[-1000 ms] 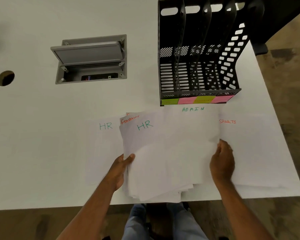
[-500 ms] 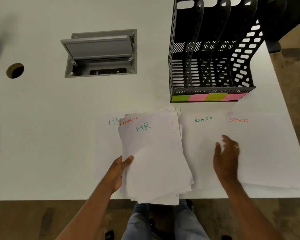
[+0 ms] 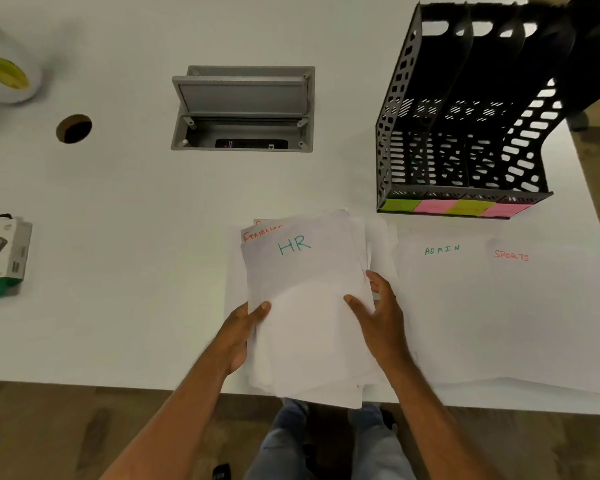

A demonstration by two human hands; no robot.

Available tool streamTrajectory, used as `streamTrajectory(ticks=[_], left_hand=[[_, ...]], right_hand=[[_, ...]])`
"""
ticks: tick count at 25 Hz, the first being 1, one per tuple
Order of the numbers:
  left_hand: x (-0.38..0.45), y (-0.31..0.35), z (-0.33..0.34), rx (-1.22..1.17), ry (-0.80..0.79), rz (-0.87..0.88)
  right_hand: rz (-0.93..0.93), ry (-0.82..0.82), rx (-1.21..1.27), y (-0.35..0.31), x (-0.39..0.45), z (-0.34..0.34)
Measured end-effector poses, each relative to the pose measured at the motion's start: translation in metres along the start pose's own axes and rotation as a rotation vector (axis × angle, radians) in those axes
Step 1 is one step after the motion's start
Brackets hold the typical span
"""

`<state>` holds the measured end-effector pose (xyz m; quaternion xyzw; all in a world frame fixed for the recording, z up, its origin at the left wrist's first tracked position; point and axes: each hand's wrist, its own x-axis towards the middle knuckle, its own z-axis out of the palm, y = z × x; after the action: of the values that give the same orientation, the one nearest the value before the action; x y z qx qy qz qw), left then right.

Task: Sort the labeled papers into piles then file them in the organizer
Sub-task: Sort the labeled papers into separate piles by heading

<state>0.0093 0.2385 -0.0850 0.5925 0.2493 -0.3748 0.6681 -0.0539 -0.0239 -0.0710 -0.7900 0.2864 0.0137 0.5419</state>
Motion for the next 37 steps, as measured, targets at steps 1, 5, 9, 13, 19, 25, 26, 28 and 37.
streamTrajectory(ticks=[1, 5, 9, 13, 19, 25, 26, 28, 37], left_hand=[[-0.002, 0.001, -0.006, 0.004, -0.005, 0.012], [-0.006, 0.004, -0.031, -0.01, -0.004, 0.022], [-0.007, 0.006, -0.054, -0.024, -0.006, 0.016], [-0.008, 0.007, -0.075, -0.07, -0.017, 0.001], [-0.004, 0.009, -0.103, -0.166, 0.053, 0.017], [-0.001, 0.021, -0.128, -0.414, 0.095, 0.004], [-0.002, 0.024, -0.13, -0.442, 0.096, 0.0], [-0.002, 0.029, -0.132, -0.466, 0.084, 0.004], [0.01, 0.031, -0.122, -0.182, 0.044, 0.049]], right_hand=[[0.016, 0.021, 0.026, -0.004, 0.0, 0.006], [-0.024, 0.054, -0.089, -0.015, -0.003, 0.027], [-0.085, 0.08, -0.157, -0.024, -0.01, 0.051], [-0.068, 0.157, -0.025, -0.03, -0.007, 0.07], [-0.081, 0.475, -0.064, -0.032, 0.016, 0.061], [-0.047, 0.385, -0.287, -0.01, 0.023, 0.068], [-0.056, 0.35, -0.314, -0.009, 0.018, 0.078], [-0.066, 0.304, -0.341, -0.008, 0.008, 0.101], [0.077, 0.171, -0.23, -0.025, 0.017, 0.117]])
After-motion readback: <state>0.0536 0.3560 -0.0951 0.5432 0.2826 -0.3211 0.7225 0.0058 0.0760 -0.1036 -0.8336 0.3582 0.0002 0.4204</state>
